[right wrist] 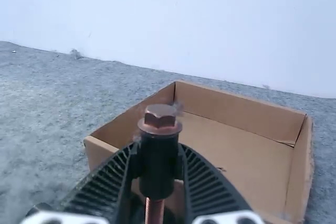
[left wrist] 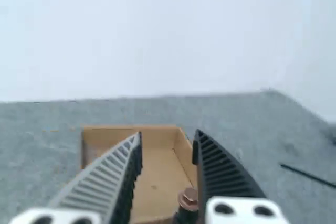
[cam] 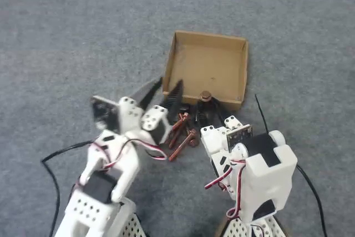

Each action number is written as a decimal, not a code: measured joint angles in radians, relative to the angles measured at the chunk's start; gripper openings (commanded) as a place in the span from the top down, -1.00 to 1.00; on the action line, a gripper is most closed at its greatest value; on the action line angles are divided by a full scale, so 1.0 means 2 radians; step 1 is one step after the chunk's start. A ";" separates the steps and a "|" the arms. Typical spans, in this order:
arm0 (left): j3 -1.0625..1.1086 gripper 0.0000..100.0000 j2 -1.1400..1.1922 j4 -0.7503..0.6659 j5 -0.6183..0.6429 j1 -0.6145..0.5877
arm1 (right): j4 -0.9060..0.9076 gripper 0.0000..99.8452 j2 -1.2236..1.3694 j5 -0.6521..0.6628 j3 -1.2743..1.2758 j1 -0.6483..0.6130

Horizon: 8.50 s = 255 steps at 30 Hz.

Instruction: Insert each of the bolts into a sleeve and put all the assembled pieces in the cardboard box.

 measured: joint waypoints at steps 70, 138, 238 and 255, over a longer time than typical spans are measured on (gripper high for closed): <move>0.145 0.98 -0.182 0.315 -0.038 -0.358 | 0.176 0.99 -0.070 0.058 -0.237 0.076; 0.145 0.98 -0.182 0.315 -0.038 -0.358 | 1.488 0.95 0.163 0.013 -1.073 0.152; 0.145 0.98 -0.182 0.315 -0.056 -0.358 | 1.312 0.73 -0.092 -0.171 -0.555 0.023; 0.145 0.98 -0.182 0.315 -0.056 -0.358 | 1.312 0.99 -0.084 -0.171 -0.559 0.028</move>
